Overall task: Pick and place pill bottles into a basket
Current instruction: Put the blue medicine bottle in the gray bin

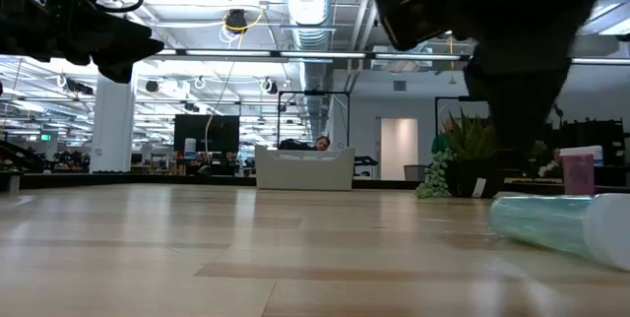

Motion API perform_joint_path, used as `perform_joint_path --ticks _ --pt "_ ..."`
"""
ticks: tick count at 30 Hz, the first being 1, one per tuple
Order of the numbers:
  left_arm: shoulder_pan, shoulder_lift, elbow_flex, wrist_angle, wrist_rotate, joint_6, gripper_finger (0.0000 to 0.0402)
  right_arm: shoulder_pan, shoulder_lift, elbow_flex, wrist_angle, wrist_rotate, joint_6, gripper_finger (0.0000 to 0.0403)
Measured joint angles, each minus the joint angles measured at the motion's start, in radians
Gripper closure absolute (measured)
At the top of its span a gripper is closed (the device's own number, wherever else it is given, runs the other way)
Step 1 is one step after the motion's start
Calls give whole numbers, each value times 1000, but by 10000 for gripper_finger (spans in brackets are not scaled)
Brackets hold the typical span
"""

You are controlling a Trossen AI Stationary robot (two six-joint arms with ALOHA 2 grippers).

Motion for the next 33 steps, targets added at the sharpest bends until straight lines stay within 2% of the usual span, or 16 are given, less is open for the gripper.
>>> perform_joint_path --ticks 7,18,33 --pt "0 0 0 0 1 1 255 -20 0 0 25 -26 214 226" --pt "0 0 0 0 1 -5 255 -6 6 0 25 -55 446 226" --pt "0 0 0 0 1 -3 255 3 8 0 14 -24 537 226"
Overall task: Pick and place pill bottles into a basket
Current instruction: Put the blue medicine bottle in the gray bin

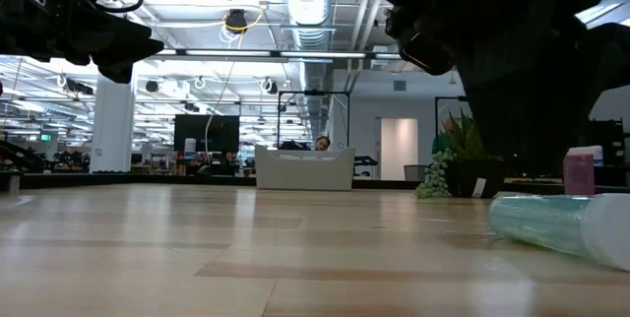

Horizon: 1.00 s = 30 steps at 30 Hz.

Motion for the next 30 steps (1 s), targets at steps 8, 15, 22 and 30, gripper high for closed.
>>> perform_joint_path --ticks 8,15,22,30 --pt "0 3 0 0 1 -3 255 13 88 0 58 -57 -19 226" --pt "0 12 0 -1 6 6 255 13 108 2 99 -76 -51 235" --pt "0 16 0 -1 6 7 255 -1 104 0 104 -80 -90 305" --pt "0 16 0 -1 6 3 255 -83 102 0 212 -93 -257 319"
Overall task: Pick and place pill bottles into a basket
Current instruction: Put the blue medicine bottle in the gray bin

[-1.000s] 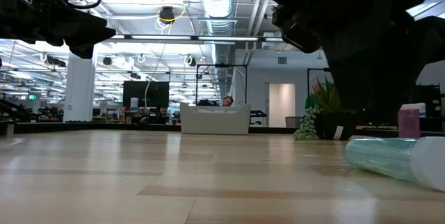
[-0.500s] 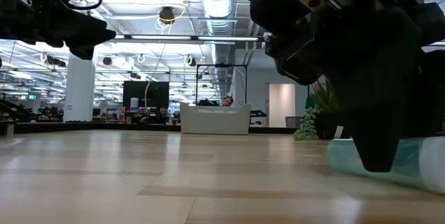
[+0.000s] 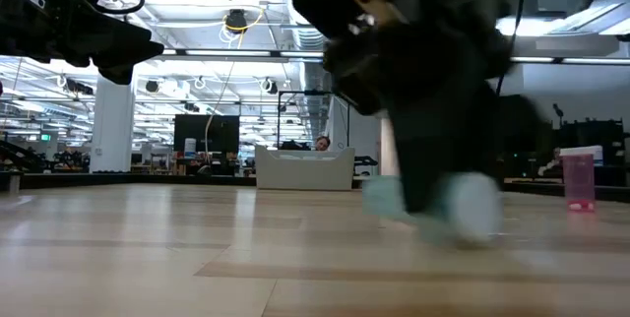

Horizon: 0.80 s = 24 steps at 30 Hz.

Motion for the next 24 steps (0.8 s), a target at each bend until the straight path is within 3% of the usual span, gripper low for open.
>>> perform_joint_path --ticks 6,13,17,24 --pt "0 0 0 0 0 1 255 -123 -36 7 131 -86 -169 302" --pt "0 0 0 0 0 -3 255 -301 -87 20 474 -269 -236 302" --pt "0 0 0 0 0 -3 255 -421 -118 20 509 -335 -267 302" --pt "0 0 0 0 -1 4 255 -631 -166 17 375 -357 -358 302"
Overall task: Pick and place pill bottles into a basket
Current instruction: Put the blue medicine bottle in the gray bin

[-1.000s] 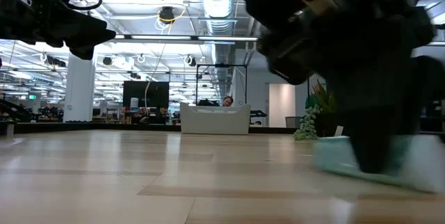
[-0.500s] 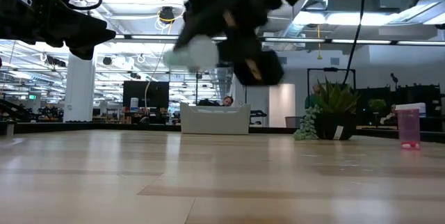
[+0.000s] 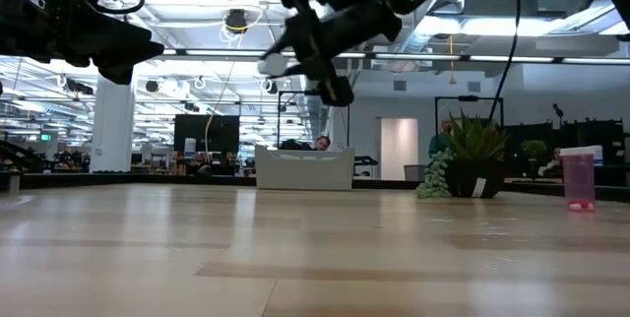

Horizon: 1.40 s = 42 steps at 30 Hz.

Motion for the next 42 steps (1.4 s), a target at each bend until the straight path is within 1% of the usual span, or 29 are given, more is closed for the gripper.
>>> perform_joint_path --ticks 5,9,14,22,33,42 --pt "0 0 0 0 0 -5 255 -120 -5 0 -69 -6 -43 302" --pt "0 0 0 0 0 -2 255 -195 -5 1 -86 0 -86 302" --pt "0 0 0 0 0 -4 255 -252 -5 1 -92 15 -120 302" --pt "0 0 0 0 0 0 255 -336 -5 1 -122 37 -103 302" --pt "0 0 0 0 0 -7 255 -402 -2 1 -173 267 -104 302" --pt "0 0 0 0 0 -8 255 -403 -2 1 -250 394 -187 302"
